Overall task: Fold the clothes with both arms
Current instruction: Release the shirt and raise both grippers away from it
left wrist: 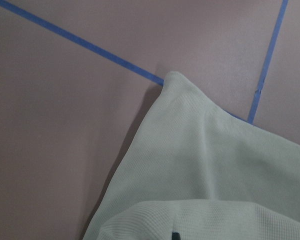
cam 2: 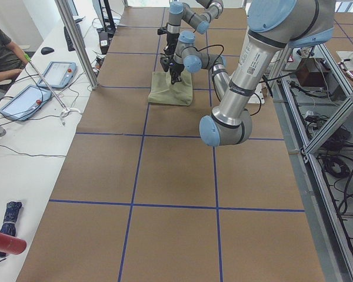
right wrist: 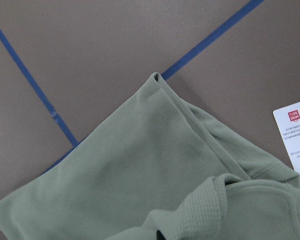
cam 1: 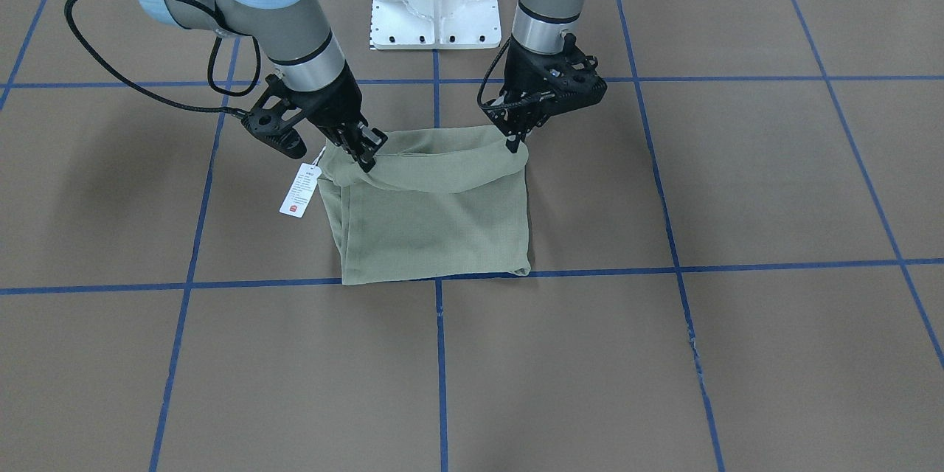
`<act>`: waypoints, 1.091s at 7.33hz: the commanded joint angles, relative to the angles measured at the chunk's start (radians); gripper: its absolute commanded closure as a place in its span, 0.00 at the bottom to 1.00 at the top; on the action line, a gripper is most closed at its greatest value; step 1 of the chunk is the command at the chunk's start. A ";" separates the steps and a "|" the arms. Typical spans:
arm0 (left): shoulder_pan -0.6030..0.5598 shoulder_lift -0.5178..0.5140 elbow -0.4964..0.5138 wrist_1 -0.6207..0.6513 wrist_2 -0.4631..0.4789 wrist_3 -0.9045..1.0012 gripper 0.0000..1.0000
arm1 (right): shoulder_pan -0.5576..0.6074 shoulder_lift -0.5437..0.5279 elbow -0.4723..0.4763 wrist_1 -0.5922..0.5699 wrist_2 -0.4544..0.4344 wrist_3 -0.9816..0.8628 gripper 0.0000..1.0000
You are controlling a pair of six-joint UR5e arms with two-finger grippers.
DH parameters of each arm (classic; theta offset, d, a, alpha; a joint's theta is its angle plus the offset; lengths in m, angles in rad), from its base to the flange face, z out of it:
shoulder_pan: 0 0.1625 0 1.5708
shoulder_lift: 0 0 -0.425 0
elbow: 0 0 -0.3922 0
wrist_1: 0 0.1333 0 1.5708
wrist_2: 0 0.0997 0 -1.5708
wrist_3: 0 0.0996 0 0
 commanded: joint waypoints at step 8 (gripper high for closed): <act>-0.246 -0.128 0.401 -0.169 -0.084 0.328 0.00 | 0.175 0.131 -0.416 0.159 0.084 -0.214 0.00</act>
